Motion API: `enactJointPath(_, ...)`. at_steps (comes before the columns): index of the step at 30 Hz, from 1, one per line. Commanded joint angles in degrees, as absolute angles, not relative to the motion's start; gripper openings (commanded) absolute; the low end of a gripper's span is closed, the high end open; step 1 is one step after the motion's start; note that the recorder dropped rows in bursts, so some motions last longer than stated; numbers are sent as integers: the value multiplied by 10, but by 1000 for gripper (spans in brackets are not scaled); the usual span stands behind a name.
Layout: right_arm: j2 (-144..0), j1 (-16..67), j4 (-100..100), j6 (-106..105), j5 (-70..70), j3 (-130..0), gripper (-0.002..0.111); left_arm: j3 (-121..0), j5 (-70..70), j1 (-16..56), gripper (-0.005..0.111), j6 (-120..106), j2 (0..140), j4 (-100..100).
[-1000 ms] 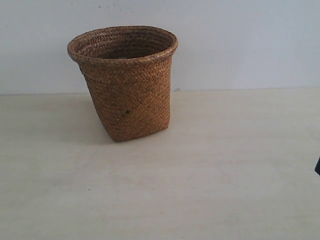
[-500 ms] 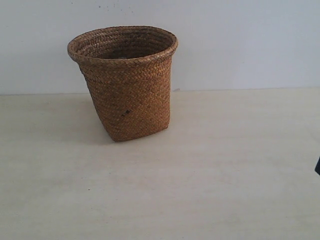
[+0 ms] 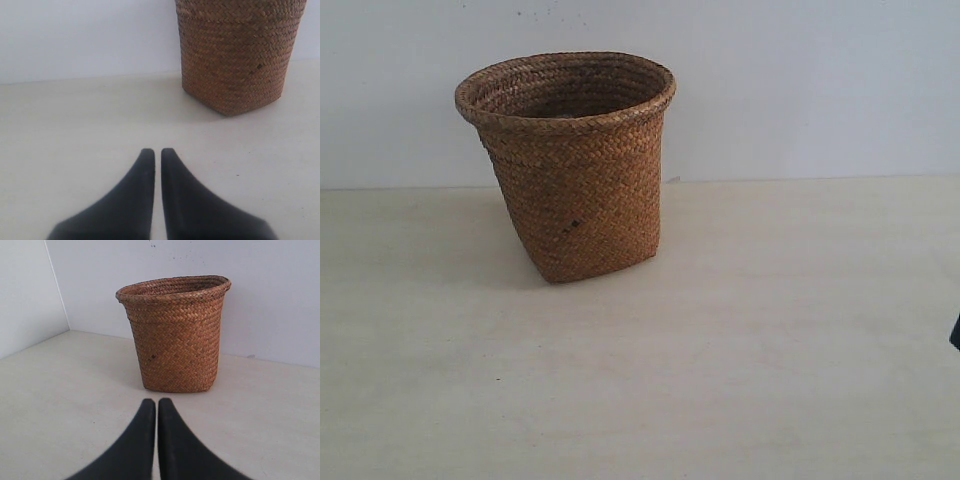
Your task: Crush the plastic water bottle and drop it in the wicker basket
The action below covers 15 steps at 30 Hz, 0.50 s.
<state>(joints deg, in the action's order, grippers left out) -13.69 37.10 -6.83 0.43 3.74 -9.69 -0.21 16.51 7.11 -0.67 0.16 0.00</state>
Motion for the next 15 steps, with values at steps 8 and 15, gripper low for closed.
enactJointPath(8,-132,371,-70,3,32,-96,0,0,163,56,4,-11,0,0)
enactJointPath(15,-132,371,-70,3,32,-96,0,0,163,49,4,-11,0,0)
